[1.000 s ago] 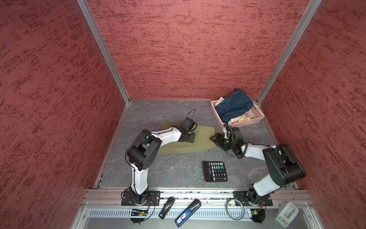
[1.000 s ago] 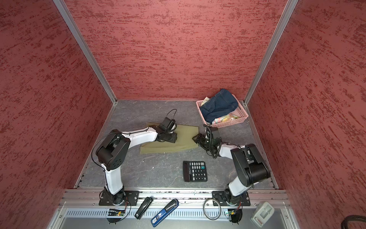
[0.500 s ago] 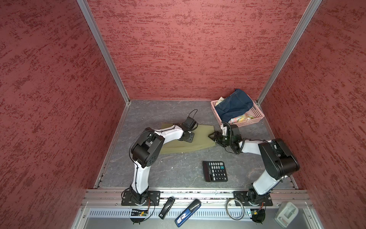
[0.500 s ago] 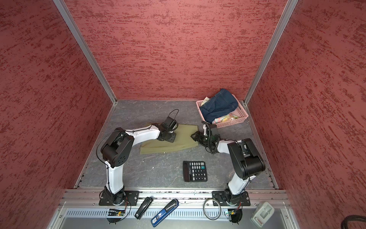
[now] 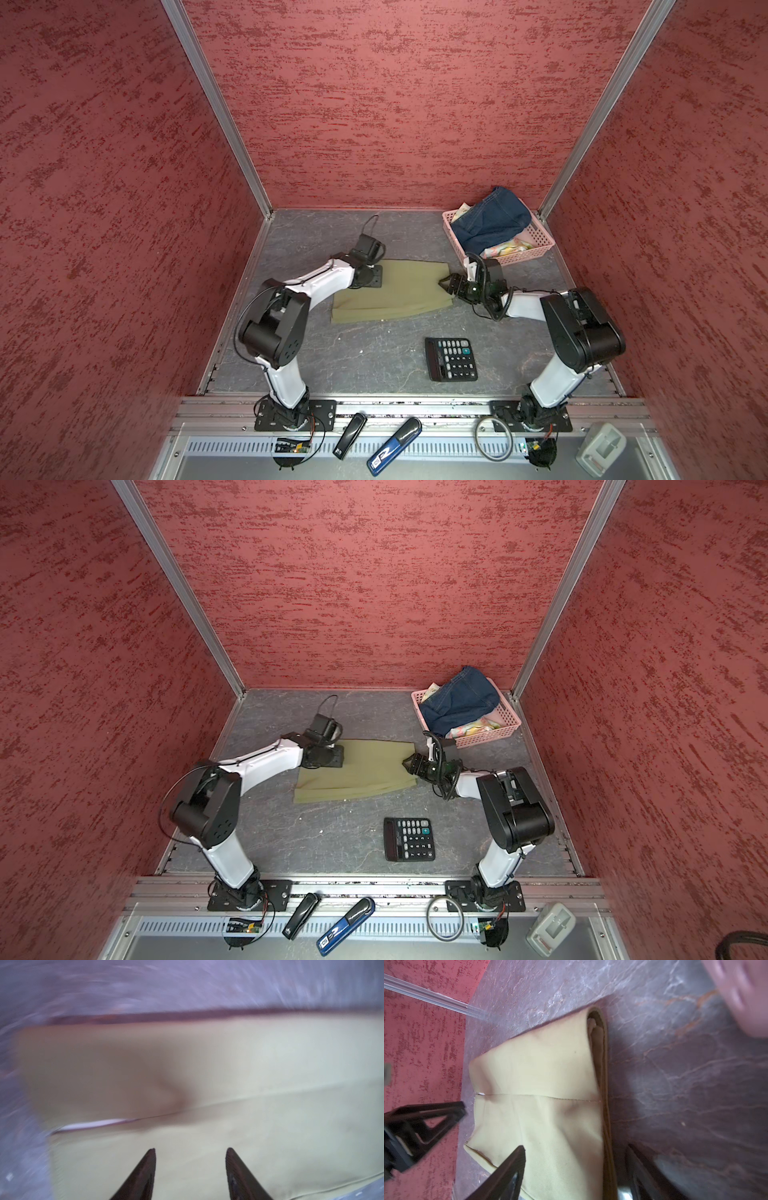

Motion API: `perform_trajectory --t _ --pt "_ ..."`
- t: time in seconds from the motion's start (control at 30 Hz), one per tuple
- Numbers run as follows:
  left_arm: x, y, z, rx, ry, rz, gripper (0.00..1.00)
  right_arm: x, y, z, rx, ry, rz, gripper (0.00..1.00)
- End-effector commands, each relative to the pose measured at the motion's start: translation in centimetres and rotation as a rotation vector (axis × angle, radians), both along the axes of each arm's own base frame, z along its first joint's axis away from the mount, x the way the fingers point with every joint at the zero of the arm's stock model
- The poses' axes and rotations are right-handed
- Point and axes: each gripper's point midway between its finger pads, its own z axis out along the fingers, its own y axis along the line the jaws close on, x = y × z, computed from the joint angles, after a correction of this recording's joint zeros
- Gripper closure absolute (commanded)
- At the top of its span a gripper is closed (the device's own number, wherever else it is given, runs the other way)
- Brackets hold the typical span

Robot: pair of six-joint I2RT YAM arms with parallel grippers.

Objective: Fold and stack skirts
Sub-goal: Fold the skirt at the center of the table.

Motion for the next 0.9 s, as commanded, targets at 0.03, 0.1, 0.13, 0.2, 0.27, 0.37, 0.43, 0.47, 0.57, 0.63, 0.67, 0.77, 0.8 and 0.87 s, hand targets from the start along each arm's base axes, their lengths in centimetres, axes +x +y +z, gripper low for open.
perform_trajectory --t 0.03,0.1,0.13,0.2,0.27,0.37,0.43,0.47,0.57,0.63,0.67,0.77,0.8,0.87 --pt "-0.5 4.9 0.3 -0.237 0.017 0.264 0.40 -2.2 -2.4 -4.6 -0.132 0.150 -0.037 0.21" --pt "-0.7 6.9 0.2 -0.256 0.013 0.324 0.36 -1.9 -2.3 -4.4 -0.135 0.139 -0.034 0.21" --pt "-0.9 7.7 -0.2 -0.250 0.023 0.347 0.35 -1.8 -2.3 -4.4 -0.138 0.136 -0.031 0.20" --pt "-1.0 8.5 -0.6 -0.251 0.033 0.370 0.34 -1.6 -2.3 -4.3 -0.144 0.130 -0.025 0.20" --pt "-1.1 9.3 -1.1 -0.263 0.033 0.396 0.33 -1.2 -2.3 -4.2 -0.149 0.125 -0.022 0.20" --pt "-1.1 10.1 -2.2 -0.296 0.036 0.426 0.34 -0.8 -2.1 -4.1 -0.152 0.120 -0.004 0.20" --pt "-0.7 10.4 -2.7 -0.321 0.023 0.427 0.34 -0.6 -2.0 -3.9 -0.160 0.113 0.007 0.20" --pt "-0.4 10.2 -2.9 -0.335 0.016 0.416 0.34 -0.5 -2.0 -3.8 -0.165 0.109 0.013 0.20" --pt "0.3 9.9 -3.8 -0.368 0.018 0.395 0.36 -0.3 -1.9 -3.8 -0.176 0.105 0.030 0.20" --pt "0.7 10.0 -4.3 -0.371 0.030 0.392 0.39 -0.3 -1.8 -3.9 -0.174 0.104 0.039 0.20" --pt "0.8 9.9 -4.5 -0.372 0.035 0.387 0.40 -0.3 -1.7 -3.9 -0.171 0.103 0.043 0.20" --pt "1.1 9.8 -5.0 -0.365 0.058 0.375 0.49 -0.3 -1.7 -4.1 -0.174 0.096 0.050 0.21" --pt "1.0 9.8 -5.2 -0.358 0.070 0.371 0.53 -0.2 -1.8 -4.2 -0.179 0.095 0.047 0.21" --pt "0.9 9.8 -5.7 -0.346 0.088 0.361 0.59 -0.1 -1.8 -4.3 -0.184 0.091 0.047 0.21"
